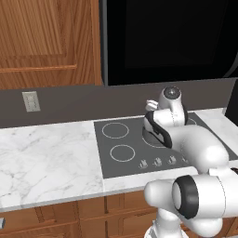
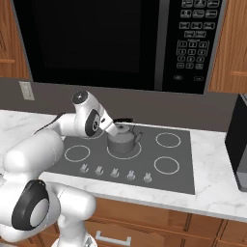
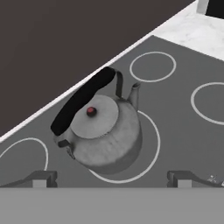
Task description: The kettle is done boiling. Turn off the stove, then wait for 300 timesteps before moving the kettle to the dining table.
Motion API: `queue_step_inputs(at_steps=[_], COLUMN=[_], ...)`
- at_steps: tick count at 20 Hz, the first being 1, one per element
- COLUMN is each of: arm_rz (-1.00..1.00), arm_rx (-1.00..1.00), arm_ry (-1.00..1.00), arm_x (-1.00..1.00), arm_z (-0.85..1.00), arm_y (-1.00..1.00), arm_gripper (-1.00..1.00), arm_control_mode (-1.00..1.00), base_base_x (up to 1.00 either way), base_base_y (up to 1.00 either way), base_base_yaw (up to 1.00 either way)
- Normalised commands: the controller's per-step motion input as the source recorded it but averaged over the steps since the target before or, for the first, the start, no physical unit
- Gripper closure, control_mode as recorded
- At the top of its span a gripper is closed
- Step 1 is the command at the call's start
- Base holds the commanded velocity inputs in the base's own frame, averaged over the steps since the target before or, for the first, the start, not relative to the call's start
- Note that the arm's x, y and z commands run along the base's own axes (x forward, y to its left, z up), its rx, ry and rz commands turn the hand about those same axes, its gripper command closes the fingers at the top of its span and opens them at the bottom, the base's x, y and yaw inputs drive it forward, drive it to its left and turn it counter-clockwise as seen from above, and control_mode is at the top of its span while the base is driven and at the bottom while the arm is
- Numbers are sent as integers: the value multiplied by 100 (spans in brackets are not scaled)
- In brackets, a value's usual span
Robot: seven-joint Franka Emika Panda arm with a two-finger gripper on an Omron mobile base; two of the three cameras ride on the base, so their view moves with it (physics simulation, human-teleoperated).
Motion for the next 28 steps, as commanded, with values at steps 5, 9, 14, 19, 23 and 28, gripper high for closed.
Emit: queue_step_inputs(at_steps=[5,9,14,19,23,28], arm_rz=[0,0,0,0,0,0], arm_rx=[1,2,1,2,3,3], arm_ry=[0,0,0,0,0,0], arm_x=[0,2,11,16,13,10], arm_z=[-3,-1,0,0,0,0], arm_y=[-3,0,0,0,0,0], arm_gripper=[-100,-100,-100,-100,-100,-100], arm_control_mode=[-100,-100,-100,-100,-100,-100], base_base_x=[0,0,0,0,0,0], base_base_y=[0,0,0,0,0,0], base_base_yaw=[0,0,0,0,0,0])
